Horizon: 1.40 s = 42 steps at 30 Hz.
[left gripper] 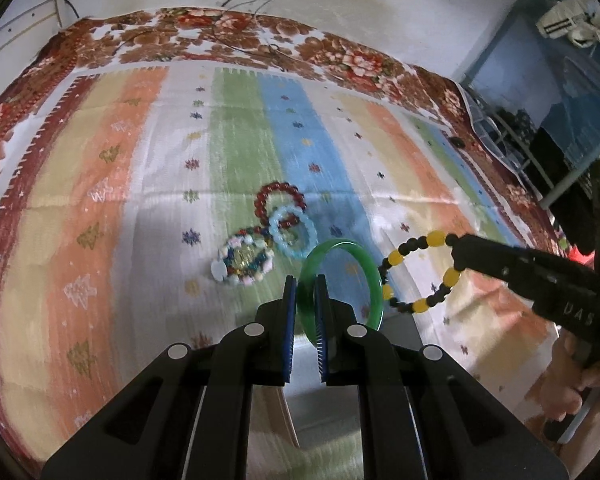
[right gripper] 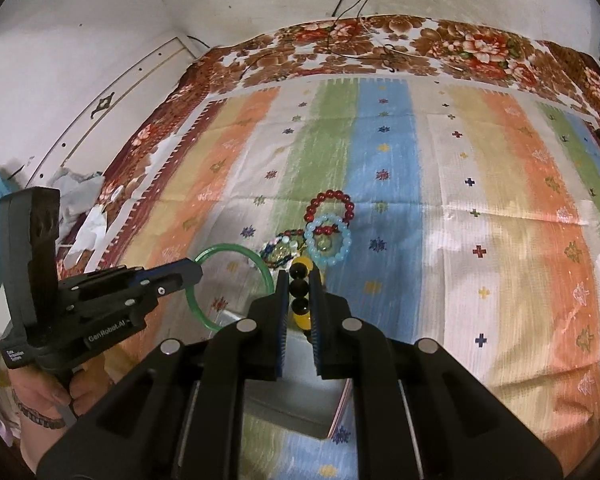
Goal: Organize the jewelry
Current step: 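Lift and carry both held bracelets over the silver box, then open the left tool over the box while the right tool releases its bracelet inside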
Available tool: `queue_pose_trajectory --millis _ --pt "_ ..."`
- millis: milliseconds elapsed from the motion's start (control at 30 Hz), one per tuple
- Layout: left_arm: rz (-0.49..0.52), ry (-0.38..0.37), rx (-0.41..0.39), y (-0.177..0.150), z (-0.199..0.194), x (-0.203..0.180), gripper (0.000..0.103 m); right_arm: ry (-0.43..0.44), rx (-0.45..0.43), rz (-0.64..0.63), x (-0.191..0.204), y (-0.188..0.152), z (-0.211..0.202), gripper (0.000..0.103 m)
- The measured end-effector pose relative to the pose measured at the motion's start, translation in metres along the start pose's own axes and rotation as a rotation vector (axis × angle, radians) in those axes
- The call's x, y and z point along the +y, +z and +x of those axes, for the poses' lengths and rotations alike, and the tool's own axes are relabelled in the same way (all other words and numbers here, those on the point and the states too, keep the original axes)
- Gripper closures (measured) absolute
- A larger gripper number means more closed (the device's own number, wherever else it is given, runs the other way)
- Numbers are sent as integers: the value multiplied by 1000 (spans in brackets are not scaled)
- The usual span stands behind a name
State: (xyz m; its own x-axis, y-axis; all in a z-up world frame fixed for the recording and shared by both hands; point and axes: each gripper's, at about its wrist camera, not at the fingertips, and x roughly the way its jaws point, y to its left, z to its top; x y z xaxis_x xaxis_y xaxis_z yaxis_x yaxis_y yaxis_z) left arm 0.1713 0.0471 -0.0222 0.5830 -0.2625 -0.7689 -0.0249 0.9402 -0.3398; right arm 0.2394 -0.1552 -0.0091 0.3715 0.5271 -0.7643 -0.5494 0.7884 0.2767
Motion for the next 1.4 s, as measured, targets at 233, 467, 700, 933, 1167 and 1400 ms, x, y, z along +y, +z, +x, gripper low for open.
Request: queue_pose_trajectory --millis 233,467,700,933,1167,1400 --pt "43 -2 28 -27 -1 -10 95 43 18 -11 4 -28 -8 92" --pt "83 17 61 -44 4 -19 94 46 65 -43 10 -56 -3 92" --pt "109 56 89 -49 15 -23 94 10 125 -48 7 -70 14 92" --pt "105 89 102 -51 20 -20 93 6 146 -45 6 -70 21 92" --pt "114 72 115 -53 23 -23 93 13 167 -24 3 -70 25 91" --pt "87 75 101 -46 20 -15 84 5 173 -10 0 -68 26 68"
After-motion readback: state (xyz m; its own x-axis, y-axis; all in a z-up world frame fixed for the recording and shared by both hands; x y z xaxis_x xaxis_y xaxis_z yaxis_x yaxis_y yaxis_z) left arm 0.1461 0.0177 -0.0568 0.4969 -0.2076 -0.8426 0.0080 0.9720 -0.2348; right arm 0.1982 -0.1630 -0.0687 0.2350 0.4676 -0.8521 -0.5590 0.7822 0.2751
